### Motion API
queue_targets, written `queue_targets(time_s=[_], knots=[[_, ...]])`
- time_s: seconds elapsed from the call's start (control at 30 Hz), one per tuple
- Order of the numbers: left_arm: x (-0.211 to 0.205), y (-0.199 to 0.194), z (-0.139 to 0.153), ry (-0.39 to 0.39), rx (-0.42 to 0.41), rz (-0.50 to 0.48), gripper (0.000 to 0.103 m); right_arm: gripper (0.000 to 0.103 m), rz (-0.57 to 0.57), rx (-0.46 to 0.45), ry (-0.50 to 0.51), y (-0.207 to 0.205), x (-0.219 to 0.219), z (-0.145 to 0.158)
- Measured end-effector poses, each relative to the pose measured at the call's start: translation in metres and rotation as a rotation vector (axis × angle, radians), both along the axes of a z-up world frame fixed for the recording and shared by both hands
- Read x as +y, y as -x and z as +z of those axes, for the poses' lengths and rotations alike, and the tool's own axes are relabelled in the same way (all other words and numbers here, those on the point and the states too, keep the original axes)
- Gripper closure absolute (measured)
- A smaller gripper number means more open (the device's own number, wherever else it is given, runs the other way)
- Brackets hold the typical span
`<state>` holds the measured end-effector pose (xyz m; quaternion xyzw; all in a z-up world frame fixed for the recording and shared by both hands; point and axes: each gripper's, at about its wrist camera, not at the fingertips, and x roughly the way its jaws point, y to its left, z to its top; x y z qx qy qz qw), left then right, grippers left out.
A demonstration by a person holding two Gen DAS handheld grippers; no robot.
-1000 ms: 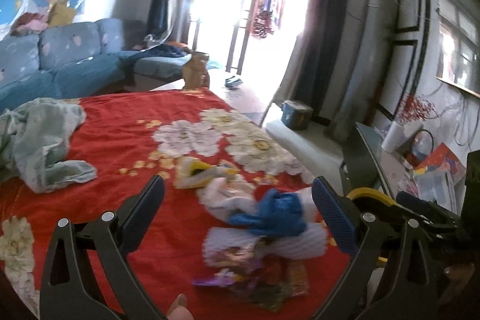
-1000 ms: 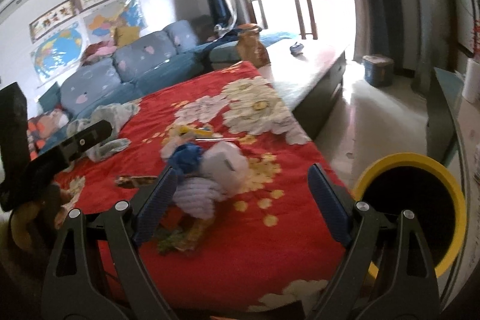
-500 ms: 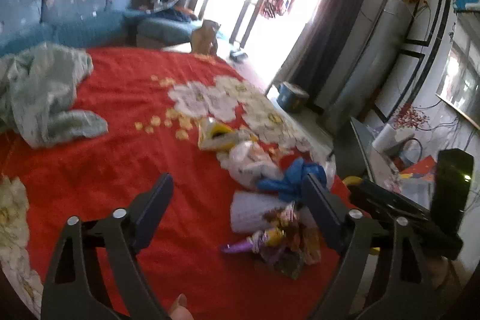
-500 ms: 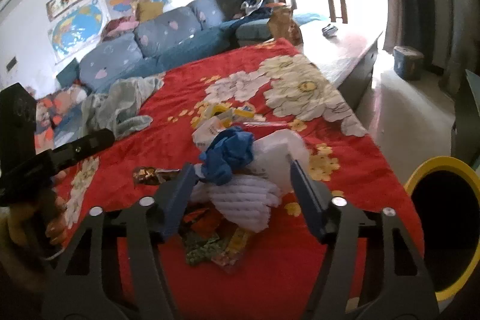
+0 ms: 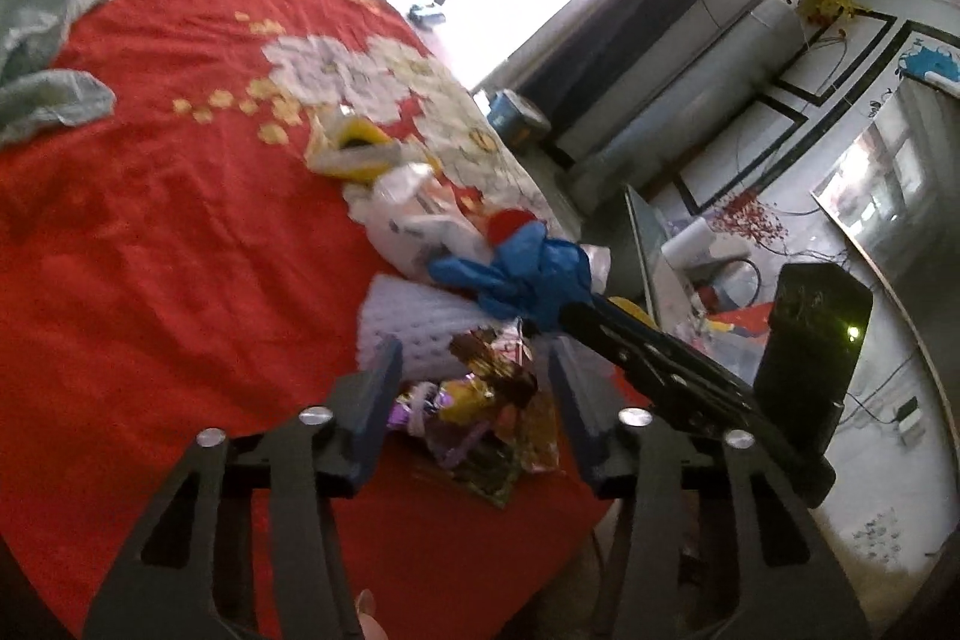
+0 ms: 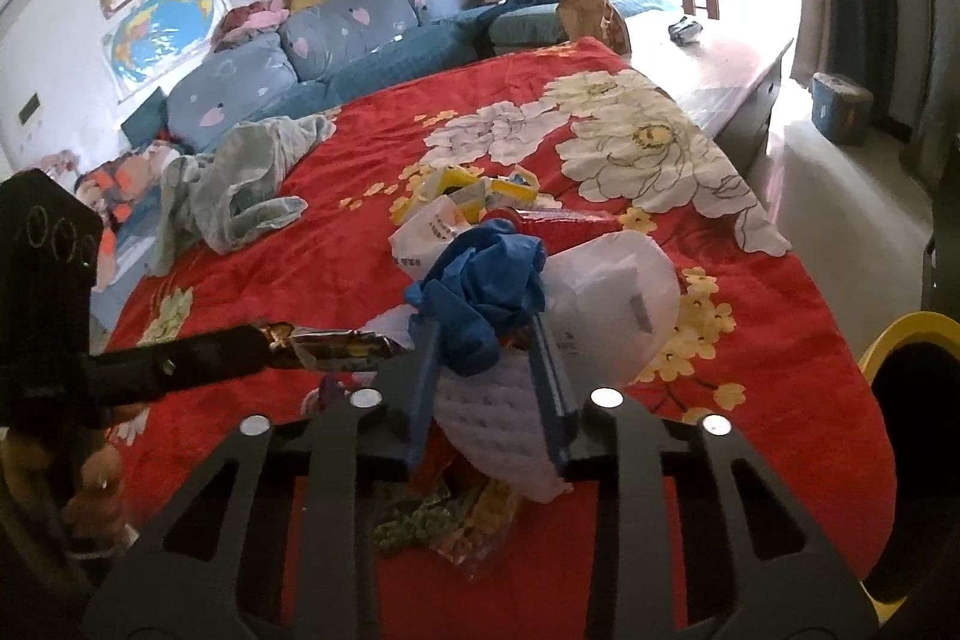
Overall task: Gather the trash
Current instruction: 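Grasp the blue cloth with the right tool while the left tool grasps the brown candy wrapper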
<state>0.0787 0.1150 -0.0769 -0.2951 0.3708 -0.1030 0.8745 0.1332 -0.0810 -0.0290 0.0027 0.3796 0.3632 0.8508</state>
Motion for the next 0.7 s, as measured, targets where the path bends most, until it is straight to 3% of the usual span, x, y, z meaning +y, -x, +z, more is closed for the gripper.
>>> queue_targets(time_s=[0.07, 0.37, 0.7], knots=[[-0.003, -0.001, -0.003, 0.004, 0.003, -0.007, 0.08, 0.088, 0.004, -0.002, 0.0, -0.001, 0.001, -0.001], [0.001, 0.003, 0.012, -0.008, -0.055, 0.001, 0.08, 0.099, 0.003, -0.029, -0.013, 0.002, -0.001, 0.0], [-0.004, 0.014, 0.044, -0.124, -0.149, 0.019, 0.081, 0.101, -0.01, -0.081, -0.063, 0.009, -0.014, 0.019]])
